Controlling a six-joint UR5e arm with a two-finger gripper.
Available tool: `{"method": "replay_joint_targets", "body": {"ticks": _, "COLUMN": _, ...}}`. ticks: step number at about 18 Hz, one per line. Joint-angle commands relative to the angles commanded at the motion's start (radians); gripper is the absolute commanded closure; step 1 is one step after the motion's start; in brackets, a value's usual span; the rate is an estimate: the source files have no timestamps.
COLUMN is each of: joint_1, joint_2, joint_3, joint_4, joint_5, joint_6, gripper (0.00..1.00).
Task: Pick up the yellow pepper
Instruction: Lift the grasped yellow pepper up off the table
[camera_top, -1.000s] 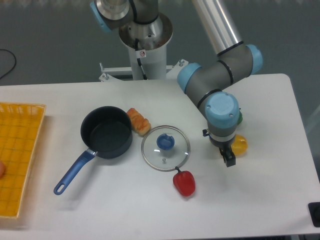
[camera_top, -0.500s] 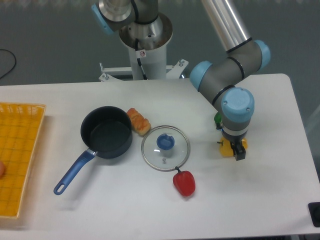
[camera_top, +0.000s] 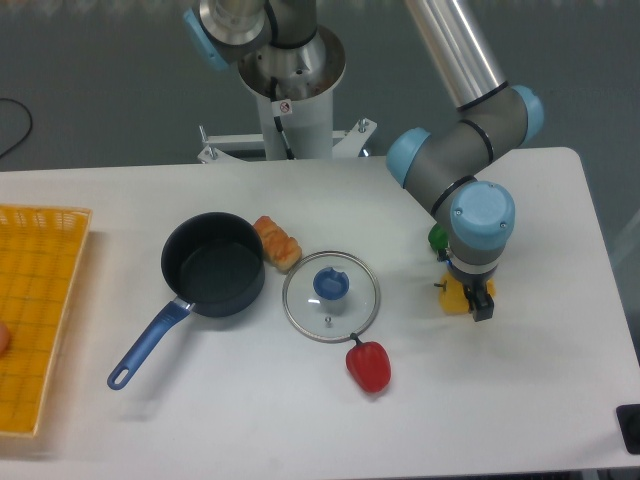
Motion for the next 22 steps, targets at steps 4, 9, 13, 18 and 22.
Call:
{"method": "replay_joint_targets", "body": {"ticks": 4, "joint_1": 0.0, "joint_2": -0.006, "joint_3": 0.005, "joint_4": -0.002, "joint_5": 0.0, "joint_6": -0.002, "gripper": 0.32}}
{"method": "replay_joint_targets", "body": {"ticks": 9, "joint_1": -0.002, "joint_2": -0.006, "joint_3": 0.021, "joint_4": -0.006, "joint_5": 0.002, "joint_6": -0.009, "gripper": 0.48}}
{"method": "replay_joint_targets", "body": {"ticks": 13, "joint_1": -0.009, "joint_2": 0.026, "joint_3": 0.064, "joint_4": -0.078, "joint_5": -0.014, "joint_6": -0.014, "gripper": 0.49}}
{"method": "replay_joint_targets", "body": {"ticks": 18, "joint_1": -0.046, "joint_2": 0.126, "joint_3": 0.103, "joint_4": -0.242, "joint_5": -0.087, "joint_6": -0.09, "gripper": 0.49}}
{"method": "replay_joint_targets", "body": {"ticks": 22, "joint_1": -0.086, "joint_2": 0.158, "joint_3": 0.104, "joint_4": -0.276, "joint_5": -0.1, "joint_6": -0.144, "gripper": 0.49}}
